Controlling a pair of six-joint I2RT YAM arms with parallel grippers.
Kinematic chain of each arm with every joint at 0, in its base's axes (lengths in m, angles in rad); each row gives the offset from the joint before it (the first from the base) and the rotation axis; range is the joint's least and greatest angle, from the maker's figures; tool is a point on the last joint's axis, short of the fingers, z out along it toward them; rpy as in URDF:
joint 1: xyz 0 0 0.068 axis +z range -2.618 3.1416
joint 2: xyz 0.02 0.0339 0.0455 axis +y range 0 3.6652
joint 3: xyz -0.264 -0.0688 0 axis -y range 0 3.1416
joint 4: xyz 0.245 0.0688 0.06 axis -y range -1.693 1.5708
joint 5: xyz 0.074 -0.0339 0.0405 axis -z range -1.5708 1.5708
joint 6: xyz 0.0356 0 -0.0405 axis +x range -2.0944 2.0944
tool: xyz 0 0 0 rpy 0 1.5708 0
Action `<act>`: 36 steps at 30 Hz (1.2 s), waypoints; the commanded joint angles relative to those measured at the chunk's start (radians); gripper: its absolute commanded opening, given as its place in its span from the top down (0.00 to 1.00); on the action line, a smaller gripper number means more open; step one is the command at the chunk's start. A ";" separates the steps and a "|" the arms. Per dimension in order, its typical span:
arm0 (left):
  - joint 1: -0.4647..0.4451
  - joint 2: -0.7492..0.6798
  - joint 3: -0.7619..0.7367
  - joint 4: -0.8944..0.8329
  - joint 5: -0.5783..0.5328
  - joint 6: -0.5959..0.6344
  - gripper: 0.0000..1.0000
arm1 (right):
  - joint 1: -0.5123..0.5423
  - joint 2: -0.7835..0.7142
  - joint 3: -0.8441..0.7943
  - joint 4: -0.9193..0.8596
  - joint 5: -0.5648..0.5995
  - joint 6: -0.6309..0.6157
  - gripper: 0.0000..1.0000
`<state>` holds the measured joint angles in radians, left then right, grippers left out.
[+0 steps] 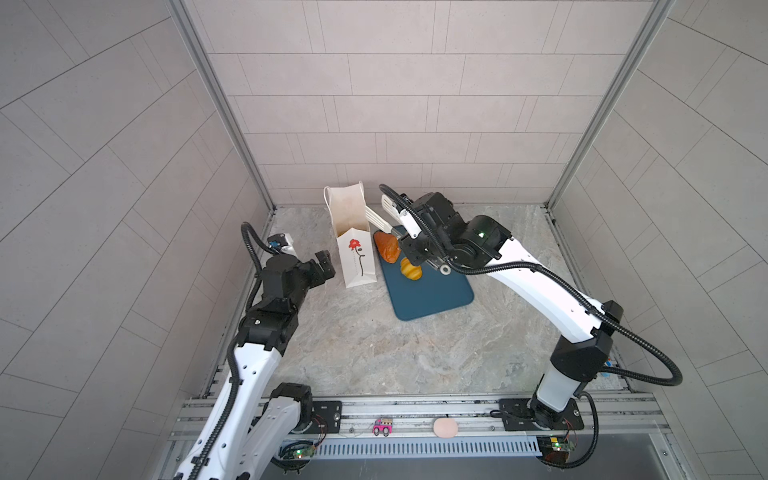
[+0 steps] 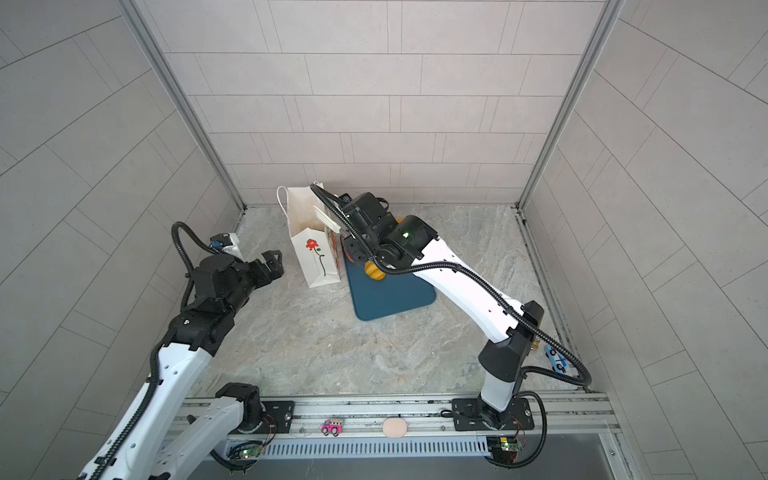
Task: Place the fake bread into the paper bag
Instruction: 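Move the open tongs with the right gripper back over the tray, then lower the tongs around a striped yellow roll and close them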
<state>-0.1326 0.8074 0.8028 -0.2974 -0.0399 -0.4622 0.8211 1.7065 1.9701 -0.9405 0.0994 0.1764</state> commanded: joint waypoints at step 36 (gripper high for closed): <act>-0.029 0.003 0.000 0.017 -0.066 -0.013 0.00 | -0.094 0.021 -0.553 0.059 0.089 0.045 0.45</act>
<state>-0.1543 0.8154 0.7998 -0.2848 -0.0845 -0.4709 0.7334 1.7130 1.4040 -0.8829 0.1772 0.1936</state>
